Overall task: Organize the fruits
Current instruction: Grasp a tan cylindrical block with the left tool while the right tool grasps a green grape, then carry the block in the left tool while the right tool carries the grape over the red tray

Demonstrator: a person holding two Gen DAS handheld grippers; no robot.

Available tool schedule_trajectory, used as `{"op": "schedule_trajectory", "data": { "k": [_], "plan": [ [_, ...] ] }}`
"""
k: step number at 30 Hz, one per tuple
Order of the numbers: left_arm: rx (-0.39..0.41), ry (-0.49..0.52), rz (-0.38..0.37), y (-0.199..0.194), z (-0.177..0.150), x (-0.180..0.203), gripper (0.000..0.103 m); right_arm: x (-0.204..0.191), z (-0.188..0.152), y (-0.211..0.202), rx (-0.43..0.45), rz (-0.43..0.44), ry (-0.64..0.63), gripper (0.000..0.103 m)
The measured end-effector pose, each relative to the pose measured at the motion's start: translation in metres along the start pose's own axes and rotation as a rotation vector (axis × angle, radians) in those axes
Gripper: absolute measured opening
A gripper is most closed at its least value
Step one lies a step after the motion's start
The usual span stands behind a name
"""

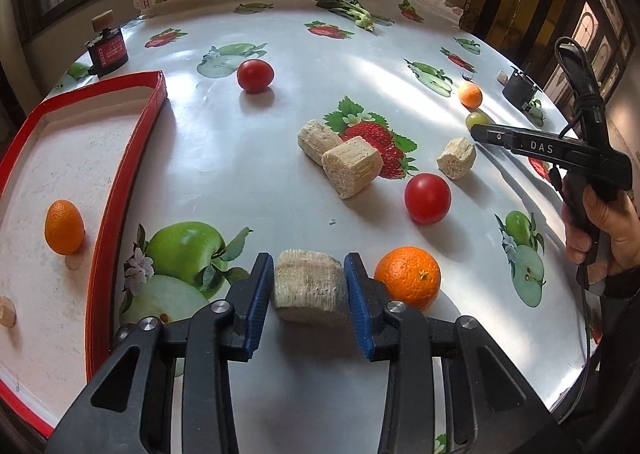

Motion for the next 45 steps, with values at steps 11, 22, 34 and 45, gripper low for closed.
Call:
{"op": "schedule_trajectory", "data": {
  "k": [11, 22, 34, 45],
  "plan": [
    [0.018, -0.033, -0.004, -0.013, -0.002, -0.007, 0.031, -0.013, 0.007, -0.008, 0.056, 0.008, -0.029, 0.026],
    [0.092, -0.056, 0.026, -0.049, 0.004, -0.021, 0.031, -0.052, 0.004, -0.051, 0.117, 0.103, -0.073, 0.025],
    [0.133, -0.121, 0.069, -0.073, -0.004, -0.056, 0.031, -0.111, -0.001, -0.057, 0.116, 0.176, -0.168, 0.025],
    [0.161, -0.194, 0.112, -0.089, -0.011, -0.098, 0.031, -0.171, -0.001, -0.057, 0.105, 0.241, -0.262, 0.025]
  ]
}}
Point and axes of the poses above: each gripper's, at about its wrist camera, not at the fingertips, and y roughly the way its jaws point, x to its right, z to its top, the point moved 2 cm from there along y, roughly the way its jaws point
